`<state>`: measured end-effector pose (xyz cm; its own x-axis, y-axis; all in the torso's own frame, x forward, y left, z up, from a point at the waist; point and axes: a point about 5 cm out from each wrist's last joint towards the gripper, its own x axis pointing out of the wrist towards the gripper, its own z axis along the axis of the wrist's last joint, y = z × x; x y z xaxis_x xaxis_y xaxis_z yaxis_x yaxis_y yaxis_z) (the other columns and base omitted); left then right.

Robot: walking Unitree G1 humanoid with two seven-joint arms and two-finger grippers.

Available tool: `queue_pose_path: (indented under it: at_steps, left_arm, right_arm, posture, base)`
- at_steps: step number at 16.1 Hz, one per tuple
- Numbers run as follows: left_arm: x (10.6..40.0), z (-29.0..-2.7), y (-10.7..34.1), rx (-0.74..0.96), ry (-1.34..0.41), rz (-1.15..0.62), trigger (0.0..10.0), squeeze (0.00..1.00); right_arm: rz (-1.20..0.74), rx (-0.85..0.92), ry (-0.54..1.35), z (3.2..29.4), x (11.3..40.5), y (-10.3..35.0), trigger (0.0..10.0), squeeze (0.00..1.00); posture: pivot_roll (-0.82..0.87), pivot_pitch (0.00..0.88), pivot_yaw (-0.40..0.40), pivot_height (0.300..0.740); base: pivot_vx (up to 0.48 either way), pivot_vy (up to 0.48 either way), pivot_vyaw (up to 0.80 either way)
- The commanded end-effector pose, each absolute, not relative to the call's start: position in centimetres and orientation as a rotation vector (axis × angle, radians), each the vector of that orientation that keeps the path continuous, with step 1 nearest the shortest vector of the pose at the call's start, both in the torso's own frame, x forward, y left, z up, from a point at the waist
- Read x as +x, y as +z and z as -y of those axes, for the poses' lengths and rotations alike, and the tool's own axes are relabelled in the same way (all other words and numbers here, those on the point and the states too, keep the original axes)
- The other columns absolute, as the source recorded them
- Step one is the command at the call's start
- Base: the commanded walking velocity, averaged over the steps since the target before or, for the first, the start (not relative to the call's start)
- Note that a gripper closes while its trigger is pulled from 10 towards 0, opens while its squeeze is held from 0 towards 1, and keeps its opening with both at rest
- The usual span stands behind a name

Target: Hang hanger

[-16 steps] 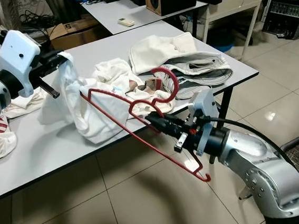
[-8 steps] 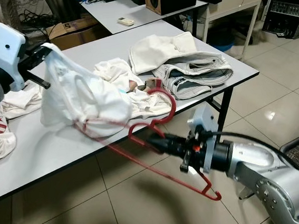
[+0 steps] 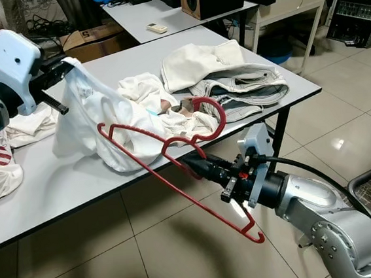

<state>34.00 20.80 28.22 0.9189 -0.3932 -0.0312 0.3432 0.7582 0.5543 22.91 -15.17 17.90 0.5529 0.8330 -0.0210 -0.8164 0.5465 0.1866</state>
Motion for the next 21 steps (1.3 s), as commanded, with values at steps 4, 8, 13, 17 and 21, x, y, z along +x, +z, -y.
queue_pose_path:
  at_steps: [4,8,13,17,21]
  left_arm:
    - [33.9,-21.0,28.5,0.62,-0.394,0.089,0.0,0.0]
    - [33.4,-19.4,28.9,0.568,-0.483,0.12,0.0,0.0]
    - [32.8,-18.9,29.4,0.549,-0.492,0.136,0.0,0.0]
    - [32.6,-18.9,29.8,0.541,-0.476,0.158,0.0,0.0]
    - [32.3,-18.9,30.1,0.535,-0.472,0.165,0.0,0.0]
  right_arm:
    - [-0.069,0.134,0.919,15.8,23.2,18.9,10.0,0.0]
    - [-0.152,0.092,0.86,14.6,24.9,17.3,10.0,0.0]
    - [-0.213,0.116,0.835,12.2,25.8,16.5,10.0,0.0]
    - [-0.268,0.156,0.895,11.1,24.8,15.8,10.0,0.0]
    - [-0.37,0.168,0.854,11.6,24.3,14.4,10.0,0.0]
  posture:
    - [-0.08,0.0,0.128,0.74]
    - [-0.08,0.0,0.122,0.74]
    - [-0.07,0.0,0.113,0.74]
    - [-0.07,0.0,0.106,0.74]
    - [-0.07,0.0,0.101,0.74]
  base:
    - [0.0,0.0,0.0]
    - [0.0,0.0,0.0]
    - [0.0,0.0,0.0]
    - [0.0,0.0,0.0]
    - [0.0,0.0,0.0]
